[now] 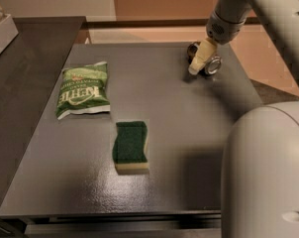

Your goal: Place orange can upright

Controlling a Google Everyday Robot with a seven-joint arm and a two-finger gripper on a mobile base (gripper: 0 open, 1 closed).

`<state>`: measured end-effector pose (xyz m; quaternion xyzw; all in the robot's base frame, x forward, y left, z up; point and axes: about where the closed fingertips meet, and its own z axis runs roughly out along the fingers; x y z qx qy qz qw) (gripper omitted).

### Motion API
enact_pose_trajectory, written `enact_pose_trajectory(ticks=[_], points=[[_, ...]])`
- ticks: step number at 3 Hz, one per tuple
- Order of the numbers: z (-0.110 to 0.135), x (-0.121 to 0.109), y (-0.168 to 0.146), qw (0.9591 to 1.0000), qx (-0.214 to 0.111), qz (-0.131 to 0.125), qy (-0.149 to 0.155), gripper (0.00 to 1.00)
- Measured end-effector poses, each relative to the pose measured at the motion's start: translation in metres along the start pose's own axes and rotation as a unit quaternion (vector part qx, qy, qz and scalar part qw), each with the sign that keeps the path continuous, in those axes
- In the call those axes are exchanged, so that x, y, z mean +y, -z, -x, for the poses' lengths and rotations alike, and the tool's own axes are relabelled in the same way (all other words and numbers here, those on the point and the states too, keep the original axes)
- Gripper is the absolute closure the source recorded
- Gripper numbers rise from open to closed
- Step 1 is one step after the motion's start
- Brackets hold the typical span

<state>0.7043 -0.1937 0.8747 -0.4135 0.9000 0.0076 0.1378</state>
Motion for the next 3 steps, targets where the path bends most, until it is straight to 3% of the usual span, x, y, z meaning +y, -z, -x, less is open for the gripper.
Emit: enact_pose_trajectory(ticks=[3], points=[[0.026, -0.015, -0.014, 0.9956, 0.001, 0.007, -0.093, 0.0]])
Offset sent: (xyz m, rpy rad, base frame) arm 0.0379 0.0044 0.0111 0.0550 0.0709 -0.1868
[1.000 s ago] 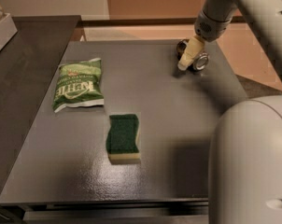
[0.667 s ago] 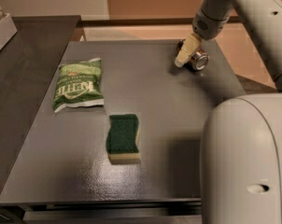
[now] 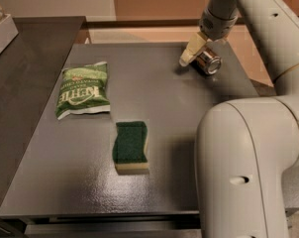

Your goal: Place orange can upright

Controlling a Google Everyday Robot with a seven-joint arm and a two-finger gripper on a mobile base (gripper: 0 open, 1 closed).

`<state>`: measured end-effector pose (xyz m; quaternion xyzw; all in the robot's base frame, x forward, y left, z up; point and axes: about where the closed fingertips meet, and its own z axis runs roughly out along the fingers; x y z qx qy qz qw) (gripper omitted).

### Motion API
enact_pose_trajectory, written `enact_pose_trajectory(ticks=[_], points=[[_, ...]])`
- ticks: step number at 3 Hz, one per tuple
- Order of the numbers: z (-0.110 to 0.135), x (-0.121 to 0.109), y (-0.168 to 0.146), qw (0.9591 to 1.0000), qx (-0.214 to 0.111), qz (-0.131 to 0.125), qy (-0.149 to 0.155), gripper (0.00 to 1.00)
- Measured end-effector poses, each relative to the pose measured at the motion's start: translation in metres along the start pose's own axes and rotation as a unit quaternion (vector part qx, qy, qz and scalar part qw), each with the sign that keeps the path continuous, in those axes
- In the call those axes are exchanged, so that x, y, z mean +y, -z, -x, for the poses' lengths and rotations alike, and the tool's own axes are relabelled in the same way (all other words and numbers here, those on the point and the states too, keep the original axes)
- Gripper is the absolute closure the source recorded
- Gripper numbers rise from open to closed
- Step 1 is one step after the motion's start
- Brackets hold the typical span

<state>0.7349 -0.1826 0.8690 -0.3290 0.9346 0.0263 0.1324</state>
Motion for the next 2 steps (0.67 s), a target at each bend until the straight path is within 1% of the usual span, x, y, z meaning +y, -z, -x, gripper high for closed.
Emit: enact_pose_trajectory(ticks=[1, 2], points=[[0.0064, -0.0045, 0.0019, 0.9994, -0.01, -0.009, -0.031, 0.0], [0.0076, -0.0113, 0.0044, 0.9982, -0.025, -0.017, -0.052, 0.0]])
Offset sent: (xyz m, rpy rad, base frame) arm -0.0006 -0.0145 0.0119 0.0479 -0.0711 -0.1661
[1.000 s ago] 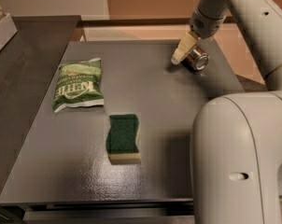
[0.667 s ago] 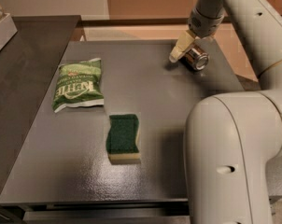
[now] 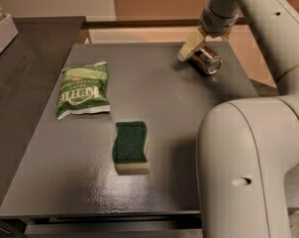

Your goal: Place orange can upright

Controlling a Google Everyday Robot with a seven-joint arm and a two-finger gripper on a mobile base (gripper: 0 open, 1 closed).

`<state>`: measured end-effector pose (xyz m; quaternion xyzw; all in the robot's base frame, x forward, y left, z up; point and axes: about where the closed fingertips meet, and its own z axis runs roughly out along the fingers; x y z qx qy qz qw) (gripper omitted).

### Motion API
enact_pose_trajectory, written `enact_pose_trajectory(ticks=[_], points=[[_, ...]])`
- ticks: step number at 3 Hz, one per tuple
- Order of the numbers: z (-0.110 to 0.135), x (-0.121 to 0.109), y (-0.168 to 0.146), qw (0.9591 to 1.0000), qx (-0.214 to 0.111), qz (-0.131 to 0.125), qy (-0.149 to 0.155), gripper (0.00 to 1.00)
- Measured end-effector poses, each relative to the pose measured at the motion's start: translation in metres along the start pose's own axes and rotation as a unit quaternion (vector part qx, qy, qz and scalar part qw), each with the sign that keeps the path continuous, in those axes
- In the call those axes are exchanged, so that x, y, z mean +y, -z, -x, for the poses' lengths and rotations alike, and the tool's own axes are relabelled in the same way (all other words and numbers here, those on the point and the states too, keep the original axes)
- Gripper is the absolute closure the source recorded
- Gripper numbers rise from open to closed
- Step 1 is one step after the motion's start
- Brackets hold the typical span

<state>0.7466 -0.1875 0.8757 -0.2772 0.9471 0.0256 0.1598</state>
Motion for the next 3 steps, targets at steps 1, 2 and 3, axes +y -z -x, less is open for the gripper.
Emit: enact_pose_trajectory(ticks=[1, 2, 3], points=[[-0.0018, -0.0034, -0.0052, 0.9999, 0.0, -0.003, -0.013, 0.0], [-0.0047, -0.0043, -0.0097, 0.9998, 0.006, -0.003, -0.016, 0.0], [-0.007, -0.0036, -0.0152, 0.9998, 0.015, -0.002, -0.016, 0.0]])
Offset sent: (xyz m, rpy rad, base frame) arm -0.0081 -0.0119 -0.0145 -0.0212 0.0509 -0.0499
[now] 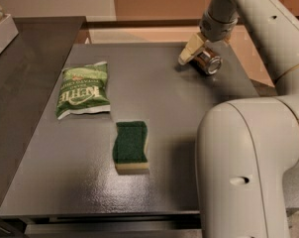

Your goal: Place orange can upright

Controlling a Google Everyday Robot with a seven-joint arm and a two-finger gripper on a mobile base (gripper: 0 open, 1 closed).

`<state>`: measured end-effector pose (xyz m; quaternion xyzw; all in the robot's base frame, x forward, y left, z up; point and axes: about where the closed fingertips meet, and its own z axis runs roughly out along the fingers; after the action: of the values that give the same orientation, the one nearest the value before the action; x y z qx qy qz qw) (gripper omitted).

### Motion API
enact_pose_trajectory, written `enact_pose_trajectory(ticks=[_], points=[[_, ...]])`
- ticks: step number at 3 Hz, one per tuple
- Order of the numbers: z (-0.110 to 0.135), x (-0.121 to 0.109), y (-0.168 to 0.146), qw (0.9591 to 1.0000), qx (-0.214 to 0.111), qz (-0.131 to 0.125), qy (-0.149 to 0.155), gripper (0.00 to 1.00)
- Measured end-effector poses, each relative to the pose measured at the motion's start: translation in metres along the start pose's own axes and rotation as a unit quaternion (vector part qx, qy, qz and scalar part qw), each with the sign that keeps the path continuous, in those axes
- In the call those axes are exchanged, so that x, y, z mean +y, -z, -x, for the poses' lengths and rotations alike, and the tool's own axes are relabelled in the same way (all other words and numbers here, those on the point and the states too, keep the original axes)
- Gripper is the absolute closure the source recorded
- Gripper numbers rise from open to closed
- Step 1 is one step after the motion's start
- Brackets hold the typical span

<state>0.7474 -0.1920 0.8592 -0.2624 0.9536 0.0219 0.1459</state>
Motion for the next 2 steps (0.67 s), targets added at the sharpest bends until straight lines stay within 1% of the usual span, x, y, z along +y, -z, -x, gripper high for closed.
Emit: enact_pose_trajectory(ticks=[1, 2], points=[[-0.0016, 0.0025, -0.0059, 0.9999, 0.01, 0.002, 0.002, 0.18], [-0.0026, 0.0054, -0.0082, 0.9998, 0.016, 0.005, 0.007, 0.42]])
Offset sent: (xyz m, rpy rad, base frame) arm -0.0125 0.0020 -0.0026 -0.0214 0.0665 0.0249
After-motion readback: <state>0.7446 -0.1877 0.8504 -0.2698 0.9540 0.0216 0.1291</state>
